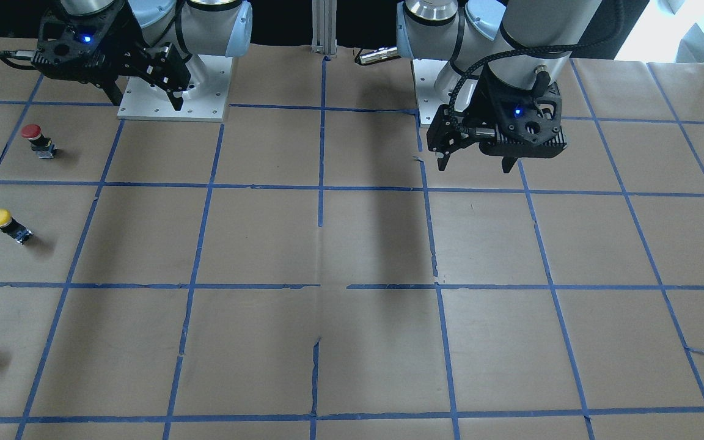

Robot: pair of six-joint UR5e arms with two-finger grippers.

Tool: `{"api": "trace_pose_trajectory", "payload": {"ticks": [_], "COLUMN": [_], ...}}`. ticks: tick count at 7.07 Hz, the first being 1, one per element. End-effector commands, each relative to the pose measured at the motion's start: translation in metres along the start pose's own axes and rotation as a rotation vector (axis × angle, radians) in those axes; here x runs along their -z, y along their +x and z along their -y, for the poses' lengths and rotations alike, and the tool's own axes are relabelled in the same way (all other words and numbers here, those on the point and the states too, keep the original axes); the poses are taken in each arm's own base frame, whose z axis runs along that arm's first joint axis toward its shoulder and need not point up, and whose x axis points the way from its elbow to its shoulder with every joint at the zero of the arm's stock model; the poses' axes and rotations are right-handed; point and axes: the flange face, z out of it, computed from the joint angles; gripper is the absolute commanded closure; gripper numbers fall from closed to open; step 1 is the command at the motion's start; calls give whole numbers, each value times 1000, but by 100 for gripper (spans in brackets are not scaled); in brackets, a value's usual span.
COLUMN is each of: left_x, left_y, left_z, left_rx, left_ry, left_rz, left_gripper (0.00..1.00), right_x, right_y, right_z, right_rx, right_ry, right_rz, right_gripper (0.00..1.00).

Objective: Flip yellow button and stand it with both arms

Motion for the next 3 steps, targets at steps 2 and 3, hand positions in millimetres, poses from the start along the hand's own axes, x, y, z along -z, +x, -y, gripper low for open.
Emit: {"api": "trace_pose_trajectory", "payload": {"ticks": [2,3], "left_x": [0,1], "left_y": [1,1], "left_z": [0,-1], "left_rx": [0,0], "left_ry": [0,2], "left_rz": [-2,-3], "left_gripper": [0,0], "right_x": [-1,0], "right_y": [4,6], "right_z": [1,2], "right_rx": [19,17], "right_ry": [5,6], "right_rz": [-51,-68], "right_gripper": [0,0]}}
